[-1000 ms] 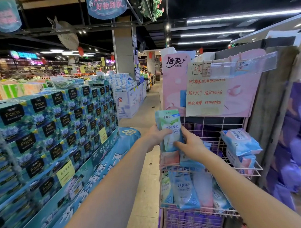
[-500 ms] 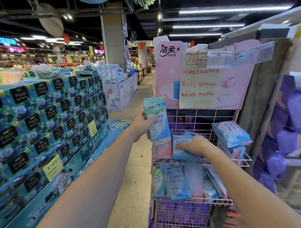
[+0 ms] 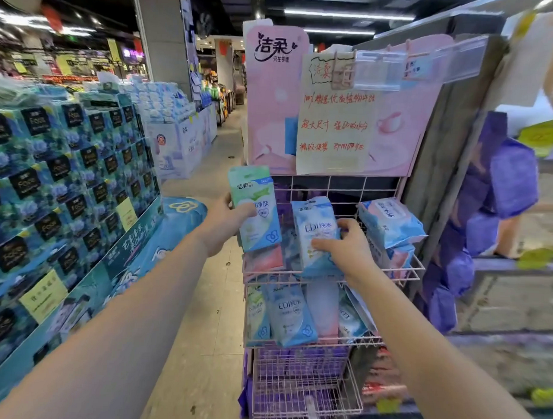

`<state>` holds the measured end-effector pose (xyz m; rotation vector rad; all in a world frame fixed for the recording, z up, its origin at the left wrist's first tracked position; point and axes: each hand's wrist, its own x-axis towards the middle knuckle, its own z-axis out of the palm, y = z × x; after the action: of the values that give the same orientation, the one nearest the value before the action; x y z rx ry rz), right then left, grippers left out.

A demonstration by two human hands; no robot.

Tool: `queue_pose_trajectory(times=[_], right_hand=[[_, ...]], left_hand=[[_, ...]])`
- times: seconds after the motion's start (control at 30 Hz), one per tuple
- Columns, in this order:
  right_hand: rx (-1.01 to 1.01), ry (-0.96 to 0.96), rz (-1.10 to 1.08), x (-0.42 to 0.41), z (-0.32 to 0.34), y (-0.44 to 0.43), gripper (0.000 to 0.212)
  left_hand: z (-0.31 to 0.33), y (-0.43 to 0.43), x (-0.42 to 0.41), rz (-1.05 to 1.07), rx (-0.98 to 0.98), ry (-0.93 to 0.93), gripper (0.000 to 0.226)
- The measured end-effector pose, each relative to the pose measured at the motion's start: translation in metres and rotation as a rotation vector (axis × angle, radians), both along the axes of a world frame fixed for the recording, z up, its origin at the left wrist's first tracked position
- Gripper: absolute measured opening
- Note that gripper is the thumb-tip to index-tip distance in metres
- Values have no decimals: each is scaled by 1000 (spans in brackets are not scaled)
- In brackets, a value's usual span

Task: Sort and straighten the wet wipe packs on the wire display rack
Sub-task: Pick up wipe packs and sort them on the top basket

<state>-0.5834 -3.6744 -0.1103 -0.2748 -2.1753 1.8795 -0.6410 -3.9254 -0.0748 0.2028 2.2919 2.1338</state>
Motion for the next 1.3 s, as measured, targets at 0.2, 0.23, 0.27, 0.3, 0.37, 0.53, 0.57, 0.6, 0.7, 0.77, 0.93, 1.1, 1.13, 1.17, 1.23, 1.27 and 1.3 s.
queue_pose_trajectory(times=[0.2,0.23,0.27,0.3,0.37,0.53,0.57,0.6,0.7,0.77,0.93,1.1,1.13,1.17,1.23,1.27,1.3], right_hand=[[-201,-41,31,-5,-1,7,38],[-248,-21,14,-6,1,9,35],[-284,1,-3,-6,4,11,36],[-306,22,-12,-7,6,12,39],[-312,32,-30,-9,10,12,43],[-327,-81,-13,-12,1,4,40],[-308,-96,0,-12,-1,2,40],[-275,-105,6,-12,-2,1,41],[-125,-120,23,-12,0,-10,44],[-9,-132,45,-11,2,-18,44],[-39,-154,116,-11,5,-29,43],[-28,-130,147,-11,6,-29,41],[-19,-129,160,-10,8,-29,42],[-13,-130,170,-10,9,-30,42],[-27,-122,155,-12,9,-32,42],[-52,-111,125,-12,9,-33,41],[-89,-95,84,-11,10,-33,39]], left_hand=[[0,-2,-1,-21,57,-43,26],[1,-3,-1,-13,66,-46,26],[3,-3,-1,0,73,-48,27],[5,-4,0,9,78,-51,29],[9,-6,2,15,77,-60,39],[10,-13,3,42,36,-58,35],[10,-14,4,44,25,-50,30],[9,-14,5,45,13,-44,27],[7,-14,9,40,-23,-40,28],[6,-14,11,47,-33,-41,30],[1,-19,15,60,-48,-48,37],[-1,-18,17,70,-30,-62,39],[0,-17,18,74,-30,-63,39],[0,-16,18,80,-29,-66,40],[1,-13,20,89,-22,-71,41],[1,-11,21,92,-18,-72,41],[1,-10,21,95,-15,-73,40]])
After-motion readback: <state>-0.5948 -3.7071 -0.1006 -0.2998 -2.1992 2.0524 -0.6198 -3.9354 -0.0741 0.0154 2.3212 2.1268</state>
